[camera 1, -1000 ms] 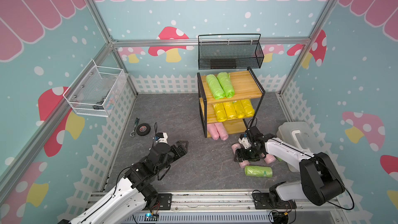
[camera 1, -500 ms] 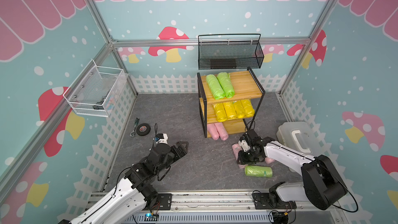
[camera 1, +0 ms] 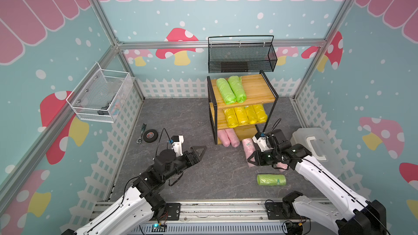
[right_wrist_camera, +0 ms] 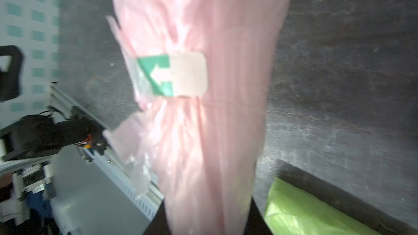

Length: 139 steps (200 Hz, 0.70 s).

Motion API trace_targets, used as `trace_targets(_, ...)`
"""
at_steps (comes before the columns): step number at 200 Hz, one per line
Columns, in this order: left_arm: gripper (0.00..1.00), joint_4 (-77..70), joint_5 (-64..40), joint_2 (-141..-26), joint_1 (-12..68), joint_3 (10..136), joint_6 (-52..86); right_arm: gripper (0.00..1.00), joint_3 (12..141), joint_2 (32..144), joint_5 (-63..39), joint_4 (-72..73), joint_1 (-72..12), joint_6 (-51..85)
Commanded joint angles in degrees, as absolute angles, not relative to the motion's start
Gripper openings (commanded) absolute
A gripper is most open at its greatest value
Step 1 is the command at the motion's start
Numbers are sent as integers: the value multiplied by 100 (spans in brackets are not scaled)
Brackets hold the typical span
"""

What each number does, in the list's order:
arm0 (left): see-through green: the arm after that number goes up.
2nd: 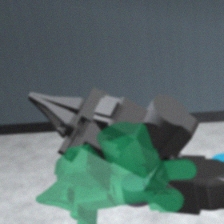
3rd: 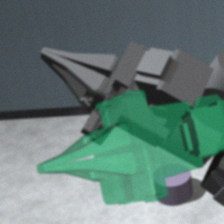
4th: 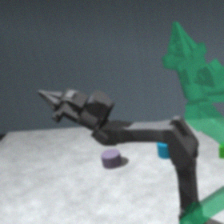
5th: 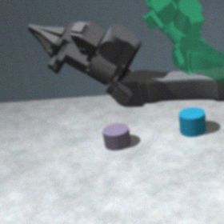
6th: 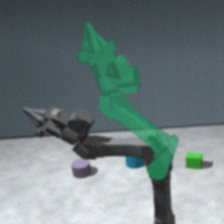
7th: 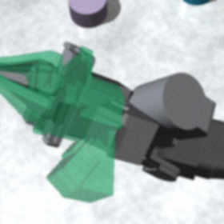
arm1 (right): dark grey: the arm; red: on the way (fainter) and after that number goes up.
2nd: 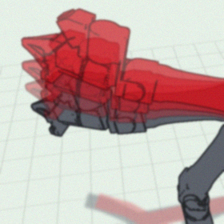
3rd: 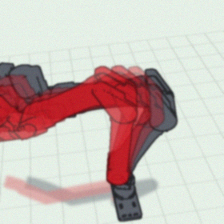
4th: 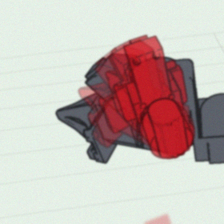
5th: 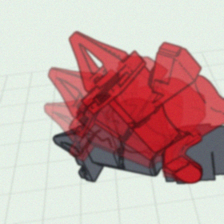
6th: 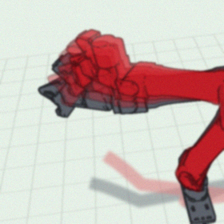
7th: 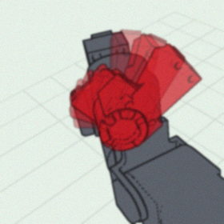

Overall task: Sort the rolls of trash bags by color and place them on the shelf
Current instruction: Pick up the roll of trash bags from the center of the board.

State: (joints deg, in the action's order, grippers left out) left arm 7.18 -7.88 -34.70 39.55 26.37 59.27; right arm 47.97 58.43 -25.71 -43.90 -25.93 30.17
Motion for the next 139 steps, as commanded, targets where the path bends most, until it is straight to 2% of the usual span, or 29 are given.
trace_targets(1, 99, -742, -1627, -3328, 4050, 2578, 5608, 0, 5152, 5817, -3812, -4211, -2649, 3357)
trace_targets(61, 99, -1301, -2259, -3623, 4154, 2875, 5357, 0, 5943, 5886, -4467, -3355, -3531, 4053)
trace_targets(139, 99, -1973, -2380, -4030, 4542, 2988, 5291, 0, 6273, 6315, -4293, -2673, -4557, 4499)
